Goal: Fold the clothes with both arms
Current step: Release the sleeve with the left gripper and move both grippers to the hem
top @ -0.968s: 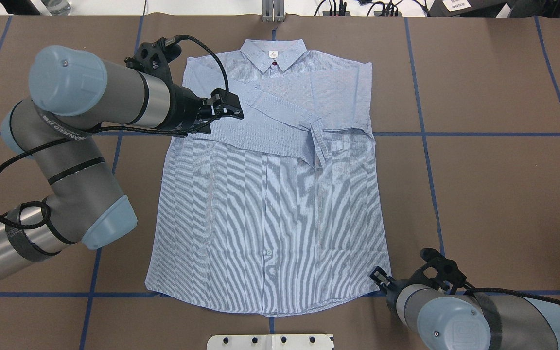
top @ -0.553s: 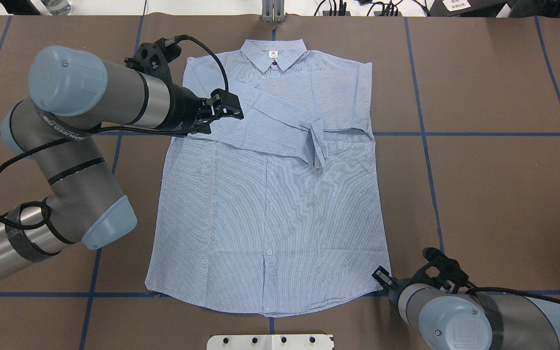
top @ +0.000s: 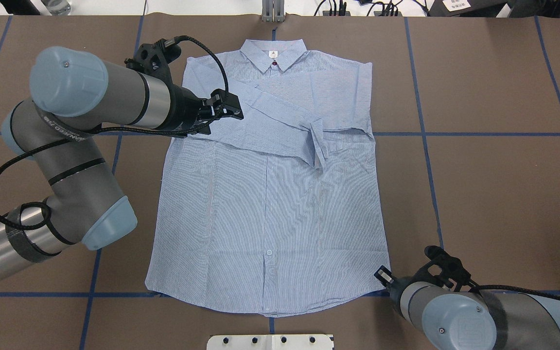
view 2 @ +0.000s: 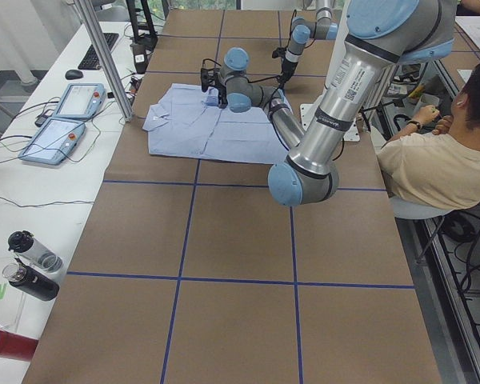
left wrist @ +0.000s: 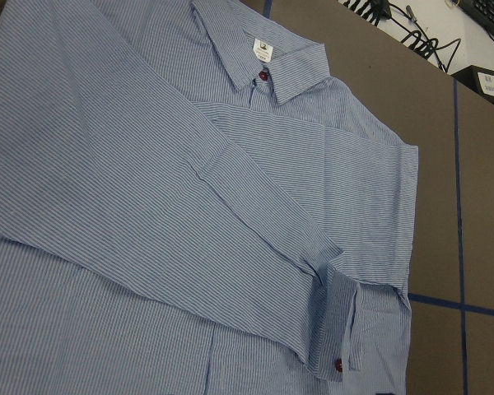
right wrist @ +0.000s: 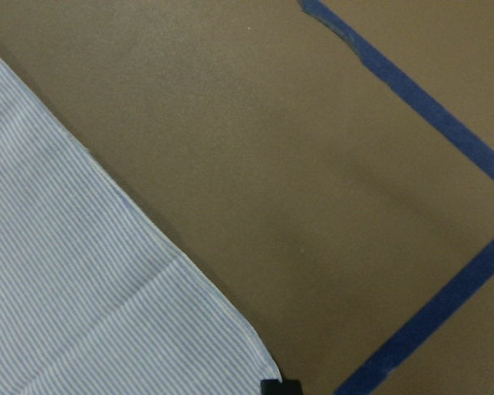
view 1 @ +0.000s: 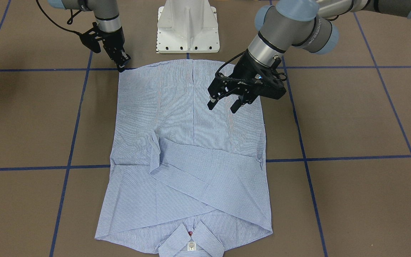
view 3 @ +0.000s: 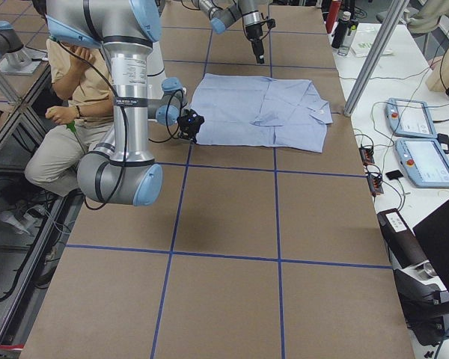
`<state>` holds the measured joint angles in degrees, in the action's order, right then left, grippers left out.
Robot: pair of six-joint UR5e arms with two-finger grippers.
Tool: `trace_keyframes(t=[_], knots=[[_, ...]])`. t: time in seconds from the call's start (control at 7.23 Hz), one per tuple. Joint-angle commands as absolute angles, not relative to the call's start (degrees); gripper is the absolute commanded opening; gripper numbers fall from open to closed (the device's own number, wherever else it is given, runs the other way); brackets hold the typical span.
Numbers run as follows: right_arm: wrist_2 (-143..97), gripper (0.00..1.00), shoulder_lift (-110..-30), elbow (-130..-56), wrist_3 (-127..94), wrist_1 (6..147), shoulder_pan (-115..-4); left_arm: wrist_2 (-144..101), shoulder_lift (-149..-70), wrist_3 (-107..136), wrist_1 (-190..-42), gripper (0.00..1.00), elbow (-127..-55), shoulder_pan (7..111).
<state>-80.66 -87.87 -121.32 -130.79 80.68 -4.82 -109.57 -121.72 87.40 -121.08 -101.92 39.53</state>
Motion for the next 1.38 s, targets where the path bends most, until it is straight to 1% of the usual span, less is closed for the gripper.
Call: trace_keyframes(t=[0.0,0.28,0.41,0.55,0.69,1.24], knots=[[-80.9,0.00,-88.0,-122.5,-130.7,80.7,-5.8,-107.4,-117.5,90.2,-120.4,0.87,-104.3,38.1],[-81.0,0.00,-88.3,-123.5,-130.7,81.1,-6.2,-99.4,-112.0,92.1,-111.4,0.86,-111.7,30.5],[-81.0,0.00,-88.2,-123.5,-130.6,81.1,-6.2,-96.6,-105.1,95.2,-111.4,0.86,-116.4,25.3],[-81.1,0.00,-88.2,-123.5,-130.6,81.1,-6.3,-92.2,-99.2,97.9,-111.4,0.86,-119.4,20.2],[-81.6,0.00,-88.2,-123.4,-130.6,81.1,-6.4,-91.1,-97.4,99.4,-111.0,0.85,-119.9,18.1],[-81.7,0.00,-88.2,-123.4,-130.7,81.1,-6.3,-90.8,-92.4,106.5,-110.9,0.74,-119.2,12.6]])
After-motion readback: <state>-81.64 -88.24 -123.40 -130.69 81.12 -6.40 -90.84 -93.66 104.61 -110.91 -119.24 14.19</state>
